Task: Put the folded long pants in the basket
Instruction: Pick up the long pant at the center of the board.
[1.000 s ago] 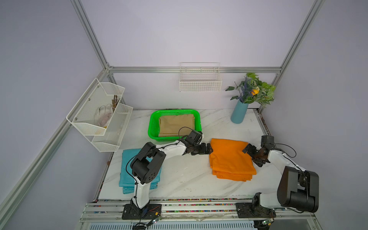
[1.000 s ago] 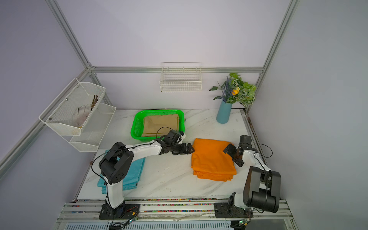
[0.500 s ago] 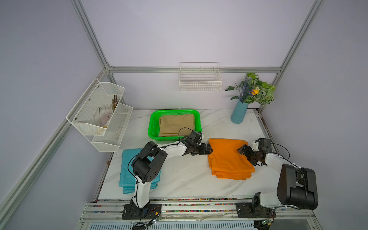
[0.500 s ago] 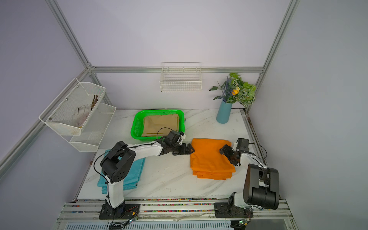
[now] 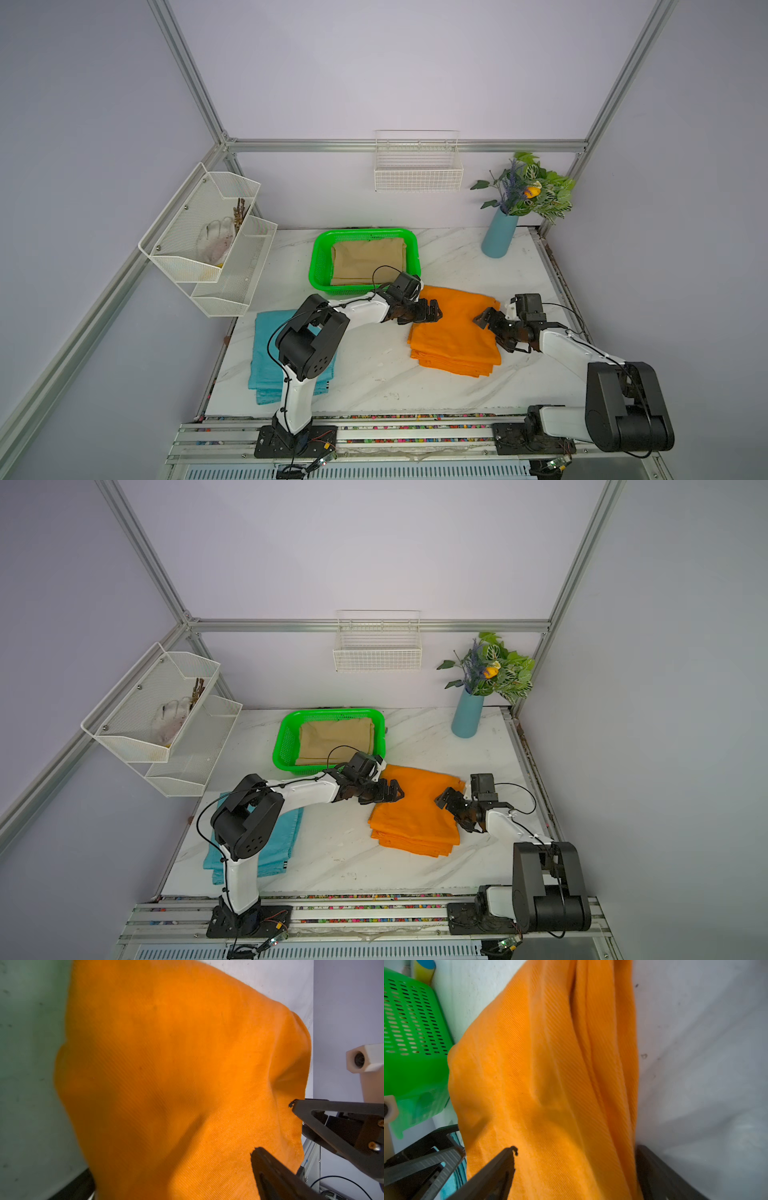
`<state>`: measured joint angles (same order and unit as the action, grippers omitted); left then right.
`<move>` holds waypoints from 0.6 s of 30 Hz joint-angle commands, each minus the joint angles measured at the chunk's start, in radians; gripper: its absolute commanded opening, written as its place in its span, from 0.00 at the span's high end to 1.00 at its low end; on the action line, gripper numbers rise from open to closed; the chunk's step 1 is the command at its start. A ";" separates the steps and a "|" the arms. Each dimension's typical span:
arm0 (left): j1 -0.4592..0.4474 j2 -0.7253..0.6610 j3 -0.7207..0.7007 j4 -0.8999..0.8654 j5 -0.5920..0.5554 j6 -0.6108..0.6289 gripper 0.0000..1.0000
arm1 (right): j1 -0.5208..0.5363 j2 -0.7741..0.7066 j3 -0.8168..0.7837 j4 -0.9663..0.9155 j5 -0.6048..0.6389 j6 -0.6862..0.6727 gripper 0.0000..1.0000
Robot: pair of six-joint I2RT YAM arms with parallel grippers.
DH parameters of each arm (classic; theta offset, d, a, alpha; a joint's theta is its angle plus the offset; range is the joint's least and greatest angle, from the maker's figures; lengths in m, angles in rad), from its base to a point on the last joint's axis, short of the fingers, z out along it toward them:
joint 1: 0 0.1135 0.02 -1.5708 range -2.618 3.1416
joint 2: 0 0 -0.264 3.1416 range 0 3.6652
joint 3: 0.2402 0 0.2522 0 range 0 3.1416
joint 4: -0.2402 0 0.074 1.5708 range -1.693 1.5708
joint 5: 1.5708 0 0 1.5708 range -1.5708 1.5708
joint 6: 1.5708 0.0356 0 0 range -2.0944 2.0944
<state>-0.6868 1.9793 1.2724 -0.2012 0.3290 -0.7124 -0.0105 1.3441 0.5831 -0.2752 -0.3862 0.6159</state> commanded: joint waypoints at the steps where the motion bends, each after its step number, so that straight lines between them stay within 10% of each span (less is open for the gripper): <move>1: 0.012 0.026 0.008 -0.152 -0.067 0.048 0.00 | -0.006 0.061 0.030 -0.149 0.075 -0.087 0.04; 9: 0.011 0.062 0.000 -0.186 -0.012 0.074 0.01 | -0.004 0.147 0.000 -0.106 -0.015 -0.148 0.09; 18: -0.007 0.137 0.065 -0.149 0.083 0.078 0.26 | 0.090 0.134 -0.038 0.003 -0.080 -0.034 0.29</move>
<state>-0.6823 2.0377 1.3457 -0.2737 0.3752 -0.6388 0.0341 1.4261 0.6044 -0.2165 -0.4278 0.5205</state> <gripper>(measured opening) 0.757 0.718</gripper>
